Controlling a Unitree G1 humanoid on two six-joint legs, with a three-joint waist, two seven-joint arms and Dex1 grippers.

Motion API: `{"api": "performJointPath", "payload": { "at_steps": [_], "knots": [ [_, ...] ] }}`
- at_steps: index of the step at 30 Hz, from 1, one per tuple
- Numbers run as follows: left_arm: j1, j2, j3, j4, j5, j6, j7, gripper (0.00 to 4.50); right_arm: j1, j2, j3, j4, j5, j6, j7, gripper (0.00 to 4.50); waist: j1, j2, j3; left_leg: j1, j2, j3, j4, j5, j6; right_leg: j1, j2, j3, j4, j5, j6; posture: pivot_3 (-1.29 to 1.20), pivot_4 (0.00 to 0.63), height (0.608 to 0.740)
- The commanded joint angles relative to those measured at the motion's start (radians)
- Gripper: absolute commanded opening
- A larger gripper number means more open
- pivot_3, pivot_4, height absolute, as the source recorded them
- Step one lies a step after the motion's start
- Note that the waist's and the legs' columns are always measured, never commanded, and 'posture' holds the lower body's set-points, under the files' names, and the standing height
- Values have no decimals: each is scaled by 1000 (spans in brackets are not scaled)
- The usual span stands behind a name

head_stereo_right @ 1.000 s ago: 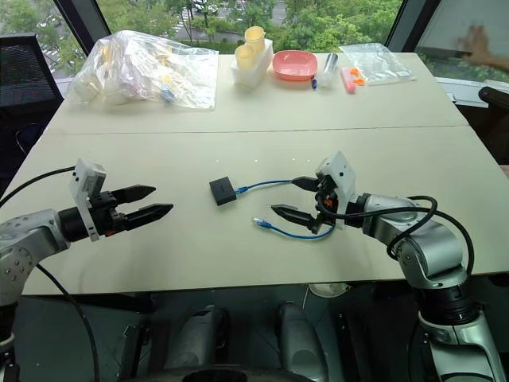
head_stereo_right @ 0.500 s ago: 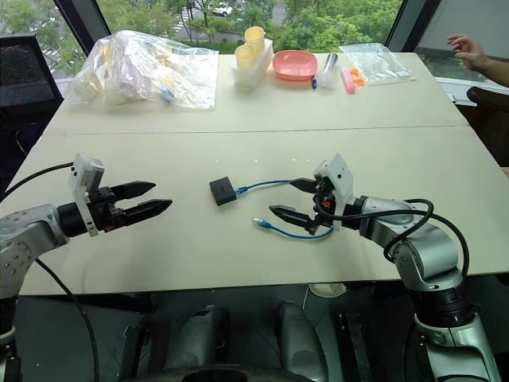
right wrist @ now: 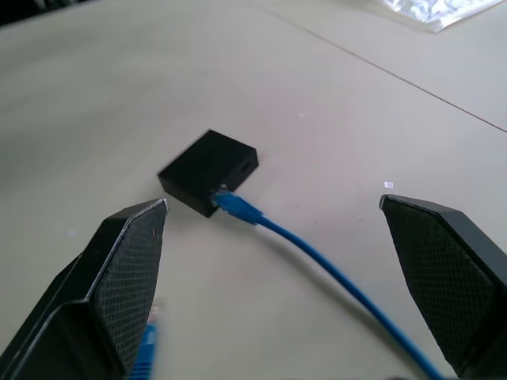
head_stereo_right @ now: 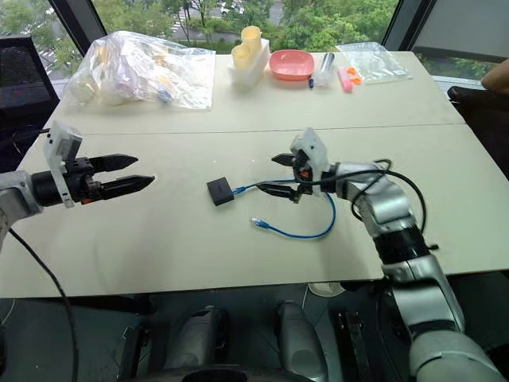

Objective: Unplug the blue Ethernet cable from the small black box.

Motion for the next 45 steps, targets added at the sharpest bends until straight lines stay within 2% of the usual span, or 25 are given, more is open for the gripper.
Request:
{"api": "performJointPath", "payload": {
  "at_steps": [1,6,9,18,20,22,28,30,34,37,40,42,45],
  "knots": [
    [-13,23,-13,-2,-1,-10,-71,4471,-128,79,35,224,-78,-155,80,4500,1,0,0,0,0,0,-1,0,0,0,0,0,0,0,0,0,150,740],
    [76,-8,24,-107,-25,17,-26,4471,-308,217,80,620,-192,-336,184,4500,3,0,0,-1,0,0,0,0,0,0,0,0,1,0,1,0,150,740],
    [155,-32,81,-192,-60,52,28,4471,-356,254,108,790,-272,-417,234,4500,3,0,0,-1,0,0,0,0,0,0,-1,0,1,0,1,0,150,740],
    [233,-52,156,-266,-102,88,122,4471,-389,320,140,966,-447,-560,207,4500,2,0,0,4,0,-1,0,0,0,3,-1,0,4,0,0,0,150,740],
    [233,-54,160,-269,-103,88,135,4500,-390,333,132,976,-459,-575,207,3926,-2,0,0,5,0,-1,0,0,-1,4,-1,0,4,0,0,0,150,740],
    [234,-57,158,-268,-103,85,144,4500,-387,333,142,980,-483,-596,218,3133,-13,0,-1,5,1,-1,0,0,-1,4,-1,0,5,0,0,0,150,740],
    [215,-60,134,-241,-92,66,144,4500,-357,298,181,968,-560,-670,231,117,-19,0,-1,9,0,-1,1,1,-1,6,-1,0,8,0,0,0,150,740],
    [191,-65,113,-222,-78,50,143,4500,-353,291,184,954,-577,-699,198,46,-17,0,-1,15,0,-2,1,1,-2,12,-1,0,7,0,-1,0,150,740],
    [64,-115,64,-106,-46,7,155,4500,-367,261,161,878,-600,-805,17,46,-16,0,-1,19,0,-3,0,1,-2,17,-3,0,5,0,-1,0,150,740],
    [-54,-171,70,20,-107,48,124,4500,-367,236,130,787,-619,-878,-155,46,-17,0,0,17,-1,-2,0,3,-5,15,-3,0,5,1,-2,0,150,740],
    [-159,-215,90,172,-192,122,46,4500,-327,185,152,676,-672,-920,-226,46,-18,0,0,9,-2,-2,0,3,-6,9,-3,0,6,1,-1,0,150,740],
    [-251,-229,36,321,-127,89,4,4500,-289,151,153,570,-703,-937,-282,46,-21,-1,-1,3,-2,-2,1,3,-6,2,-2,0,8,3,4,0,150,740],
    [-444,-276,-95,595,35,-44,-78,4500,-229,108,128,395,-727,-937,-354,46,-12,-1,0,2,-3,-3,0,3,-5,-1,-1,-1,14,1,7,0,150,740]
  ]
}}
